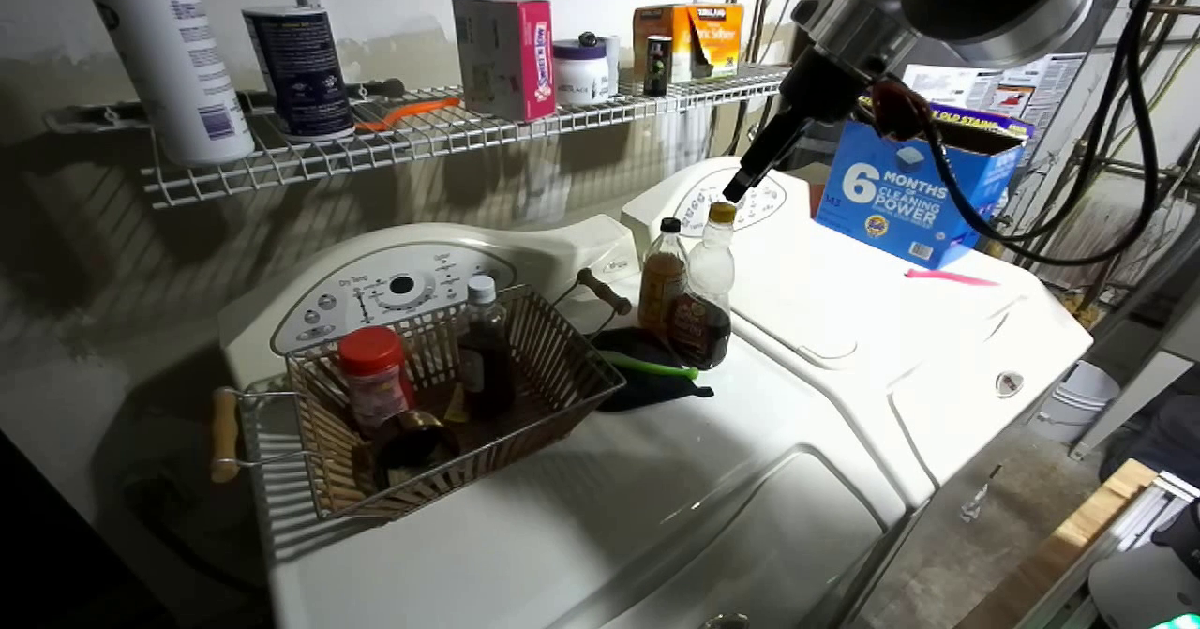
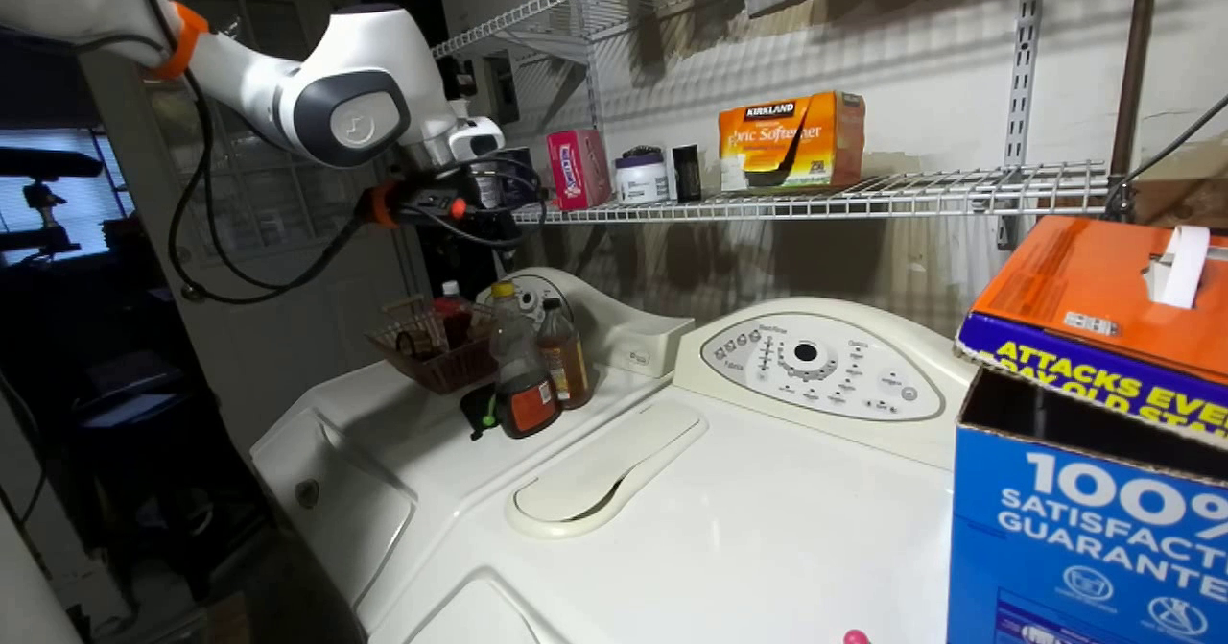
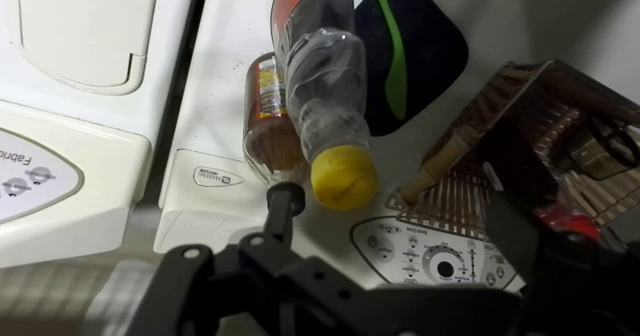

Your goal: Put the bottle inside the metal basket

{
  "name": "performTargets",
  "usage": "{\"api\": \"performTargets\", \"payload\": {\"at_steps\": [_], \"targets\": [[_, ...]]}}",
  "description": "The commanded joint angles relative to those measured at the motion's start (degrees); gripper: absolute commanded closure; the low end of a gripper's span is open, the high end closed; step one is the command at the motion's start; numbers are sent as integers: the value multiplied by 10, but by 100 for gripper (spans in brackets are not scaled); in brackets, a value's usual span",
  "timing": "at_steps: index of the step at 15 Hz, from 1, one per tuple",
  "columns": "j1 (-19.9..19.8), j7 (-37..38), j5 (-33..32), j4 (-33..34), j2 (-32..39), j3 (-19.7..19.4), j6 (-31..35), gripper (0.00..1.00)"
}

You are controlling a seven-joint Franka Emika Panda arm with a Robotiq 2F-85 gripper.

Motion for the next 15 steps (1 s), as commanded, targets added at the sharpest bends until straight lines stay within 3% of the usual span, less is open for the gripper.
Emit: {"api": "performTargets", "payload": {"at_steps": [1,10,15], "targets": [[6,-41,9,-2,20,-3,24,0],[2,-87,0,-3,50,3,56,0],[3,-104,5,-4,60,4,74,14]]}}
